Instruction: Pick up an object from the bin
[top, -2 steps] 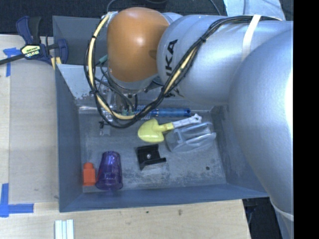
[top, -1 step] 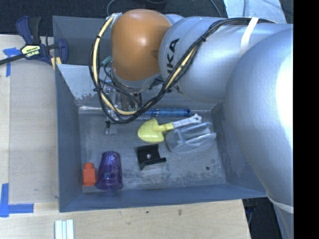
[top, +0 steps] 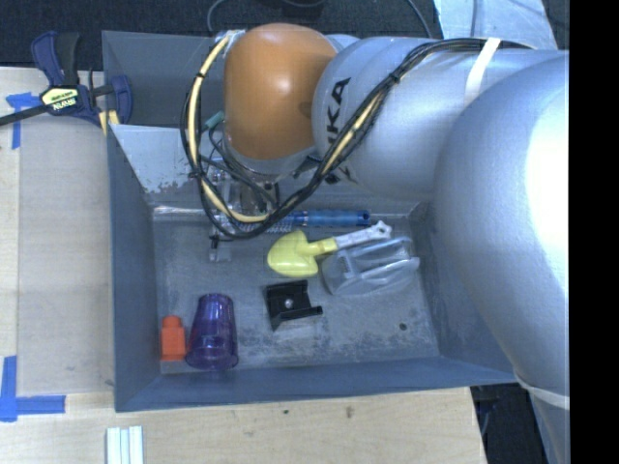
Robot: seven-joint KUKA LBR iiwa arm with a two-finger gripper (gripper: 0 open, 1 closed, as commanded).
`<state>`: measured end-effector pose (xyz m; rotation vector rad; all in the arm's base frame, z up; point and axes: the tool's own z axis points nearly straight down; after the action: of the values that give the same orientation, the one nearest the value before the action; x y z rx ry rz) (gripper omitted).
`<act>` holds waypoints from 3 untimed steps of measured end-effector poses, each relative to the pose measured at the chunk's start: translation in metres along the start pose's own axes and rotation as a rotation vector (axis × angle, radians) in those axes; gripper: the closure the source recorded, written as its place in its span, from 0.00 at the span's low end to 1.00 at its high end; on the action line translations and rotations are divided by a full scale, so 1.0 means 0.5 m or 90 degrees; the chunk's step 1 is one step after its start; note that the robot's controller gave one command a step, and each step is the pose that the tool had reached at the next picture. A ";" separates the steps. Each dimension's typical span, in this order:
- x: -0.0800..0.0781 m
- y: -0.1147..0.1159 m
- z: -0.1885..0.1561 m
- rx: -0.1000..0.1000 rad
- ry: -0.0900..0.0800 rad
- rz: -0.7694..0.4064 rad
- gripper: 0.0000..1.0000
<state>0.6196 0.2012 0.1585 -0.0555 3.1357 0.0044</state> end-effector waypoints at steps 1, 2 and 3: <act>0.005 -0.038 0.022 0.000 0.000 0.147 0.00; 0.036 -0.093 0.083 0.000 -0.002 0.081 0.00; 0.020 -0.138 0.116 -0.001 -0.004 0.021 0.00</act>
Offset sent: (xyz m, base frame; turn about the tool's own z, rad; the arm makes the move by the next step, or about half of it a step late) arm -0.0236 -0.0580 -0.0545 0.1017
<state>0.6124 0.1319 0.1001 -0.0027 3.1294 0.0071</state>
